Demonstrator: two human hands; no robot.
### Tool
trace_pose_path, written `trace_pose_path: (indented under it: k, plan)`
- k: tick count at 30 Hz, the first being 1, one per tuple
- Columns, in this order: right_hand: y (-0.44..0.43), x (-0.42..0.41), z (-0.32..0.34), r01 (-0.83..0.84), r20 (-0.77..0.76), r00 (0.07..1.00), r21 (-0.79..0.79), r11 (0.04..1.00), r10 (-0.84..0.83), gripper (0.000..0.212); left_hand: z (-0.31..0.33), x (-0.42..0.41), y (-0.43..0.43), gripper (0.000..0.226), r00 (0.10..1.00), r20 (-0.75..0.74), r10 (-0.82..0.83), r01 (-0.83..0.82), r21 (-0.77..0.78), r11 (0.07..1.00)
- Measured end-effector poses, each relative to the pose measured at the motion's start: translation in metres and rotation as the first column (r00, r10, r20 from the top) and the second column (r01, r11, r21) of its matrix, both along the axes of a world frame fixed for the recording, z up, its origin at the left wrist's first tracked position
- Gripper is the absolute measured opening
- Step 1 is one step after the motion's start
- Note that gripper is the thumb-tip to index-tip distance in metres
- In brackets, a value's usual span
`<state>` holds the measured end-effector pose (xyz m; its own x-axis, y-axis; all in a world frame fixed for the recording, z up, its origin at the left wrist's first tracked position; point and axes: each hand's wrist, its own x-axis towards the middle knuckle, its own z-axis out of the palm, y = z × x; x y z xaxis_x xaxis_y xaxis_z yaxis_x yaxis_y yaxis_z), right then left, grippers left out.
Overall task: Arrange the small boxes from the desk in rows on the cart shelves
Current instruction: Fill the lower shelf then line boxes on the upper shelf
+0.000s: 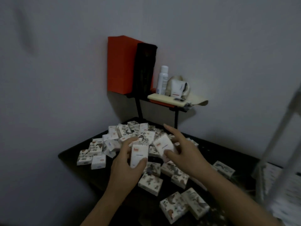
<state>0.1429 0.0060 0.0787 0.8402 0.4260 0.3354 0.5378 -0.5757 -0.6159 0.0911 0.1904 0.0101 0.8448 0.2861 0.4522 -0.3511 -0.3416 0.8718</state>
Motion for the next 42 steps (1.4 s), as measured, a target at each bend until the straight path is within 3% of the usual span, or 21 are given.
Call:
trace_pose_path:
  k: [4,8,11,14,18,22,28,32,34,37,42]
  plan:
    - [-0.058,-0.035,0.059,0.059,0.149,0.986,0.132,0.989,-0.079,0.032,0.055,0.005,-0.053,0.040,0.963,0.092,-0.254,0.255,0.001,0.967]
    - [-0.112,-0.076,0.106,0.143,0.291,0.931,0.266,0.953,-0.221,0.018,0.104,0.005,-0.112,0.034,0.885,0.221,-0.409,0.414,0.024,0.910]
    - [-0.151,-0.106,0.138,0.216,0.431,0.830,0.338,0.916,-0.355,0.017,0.137,0.003,-0.154,0.027,0.816,0.310,-0.487,0.502,0.037,0.864]
    - [-0.194,-0.131,0.169,0.273,0.536,0.714,0.379,0.884,-0.450,0.018,0.170,-0.004,-0.193,0.026,0.740,0.424,-0.522,0.538,0.092,0.838]
    - [-0.261,-0.148,0.199,0.367,0.558,0.581,0.469,0.803,-0.592,0.020,0.206,-0.019,-0.238,0.024,0.665,0.536,-0.520,0.469,0.243,0.849]
    - [-0.326,-0.146,0.210,0.553,0.592,0.438,0.415,0.722,-0.676,0.021,0.237,-0.026,-0.287,0.027,0.637,0.553,-0.537,0.449,0.301,0.841]
    - [-0.388,-0.118,0.205,0.773,0.497,0.467,0.174,0.611,-0.732,0.017,0.273,-0.008,-0.343,0.029,0.688,0.479,-0.545,0.337,0.454,0.825]
    - [-0.394,-0.108,0.204,0.635,0.181,0.731,0.170,0.753,-0.658,0.013,0.290,0.013,-0.367,0.026,0.741,0.375,-0.558,0.300,0.558,0.773]
    - [-0.391,-0.106,0.203,0.584,0.100,0.798,0.110,0.804,-0.594,0.011,0.295,0.022,-0.378,0.026,0.745,0.339,-0.575,0.285,0.618,0.733]
    - [-0.390,-0.106,0.202,0.561,0.035,0.828,-0.023,0.827,-0.560,0.013,0.300,0.036,-0.394,0.025,0.758,0.286,-0.587,0.249,0.705,0.665]
    - [-0.391,-0.104,0.201,0.574,-0.111,0.809,-0.059,0.817,-0.577,0.014,0.309,0.051,-0.418,0.035,0.742,0.199,-0.640,0.336,0.715,0.613]
